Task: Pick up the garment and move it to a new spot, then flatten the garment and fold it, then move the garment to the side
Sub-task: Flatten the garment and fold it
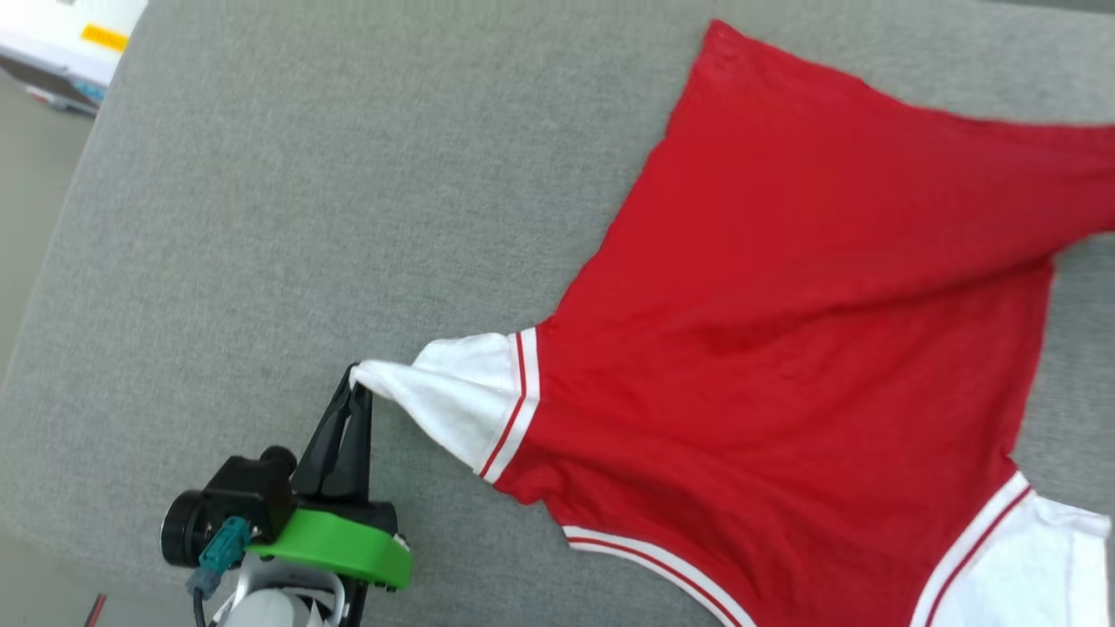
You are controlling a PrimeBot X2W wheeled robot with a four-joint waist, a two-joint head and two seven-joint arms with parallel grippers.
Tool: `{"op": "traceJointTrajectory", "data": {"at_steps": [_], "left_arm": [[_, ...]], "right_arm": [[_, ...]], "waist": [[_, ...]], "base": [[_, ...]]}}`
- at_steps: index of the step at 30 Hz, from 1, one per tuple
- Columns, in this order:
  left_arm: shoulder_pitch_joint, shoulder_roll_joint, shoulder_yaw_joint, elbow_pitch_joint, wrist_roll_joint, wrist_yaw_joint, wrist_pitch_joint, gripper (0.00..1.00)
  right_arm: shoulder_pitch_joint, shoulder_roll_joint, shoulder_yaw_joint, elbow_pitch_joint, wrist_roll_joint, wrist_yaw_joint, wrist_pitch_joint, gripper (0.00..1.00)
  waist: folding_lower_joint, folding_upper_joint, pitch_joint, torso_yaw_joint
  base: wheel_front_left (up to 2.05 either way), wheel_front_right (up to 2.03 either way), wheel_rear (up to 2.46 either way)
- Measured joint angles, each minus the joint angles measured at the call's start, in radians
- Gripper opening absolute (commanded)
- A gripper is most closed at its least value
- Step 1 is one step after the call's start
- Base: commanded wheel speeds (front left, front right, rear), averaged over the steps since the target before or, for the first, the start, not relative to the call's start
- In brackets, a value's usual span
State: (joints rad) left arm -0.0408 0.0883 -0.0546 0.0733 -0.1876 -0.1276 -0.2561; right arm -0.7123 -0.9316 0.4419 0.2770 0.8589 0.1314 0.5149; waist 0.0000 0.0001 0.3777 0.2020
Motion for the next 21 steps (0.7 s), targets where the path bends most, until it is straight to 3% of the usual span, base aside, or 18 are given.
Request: {"op": "traceJointTrajectory", "data": {"at_steps": [2,3,9,16,21], "left_arm": [[0.019,0.003,0.011,0.005,0.005,0.0,0.0,0.0],[0.045,0.007,0.027,0.011,0.007,0.0,0.0,0.0],[0.076,0.012,0.043,0.02,0.011,0.0,0.0,0.0],[0.093,0.016,0.053,0.034,0.011,0.0,0.0,0.0],[0.097,0.016,0.051,0.046,0.011,0.0,0.0,0.0]], "right_arm": [[0.095,-0.023,-0.018,-0.036,0.01,0.0,-0.027,0.0],[0.224,-0.033,-0.07,-0.08,0.027,0.0,-0.058,0.0],[0.503,-0.021,-0.21,-0.144,0.017,0.0,-0.086,0.0],[0.847,0.132,-0.409,-0.171,-0.008,0.0,-0.093,0.0],[1.003,0.261,-0.51,-0.163,-0.045,0.0,-0.075,0.0]], "waist": [[0.0,0.0,-0.027,-0.018],[0.0,0.0,-0.058,-0.051],[0.0,0.0,-0.112,-0.114],[0.0,0.0,-0.16,-0.166],[-0.0001,0.0,-0.177,-0.178]], "base": [[0.0,0.0,0.0],[0.0,0.0,0.0],[0.0,0.0,0.0],[0.0,0.0,0.0],[0.0,0.0,0.0]]}}
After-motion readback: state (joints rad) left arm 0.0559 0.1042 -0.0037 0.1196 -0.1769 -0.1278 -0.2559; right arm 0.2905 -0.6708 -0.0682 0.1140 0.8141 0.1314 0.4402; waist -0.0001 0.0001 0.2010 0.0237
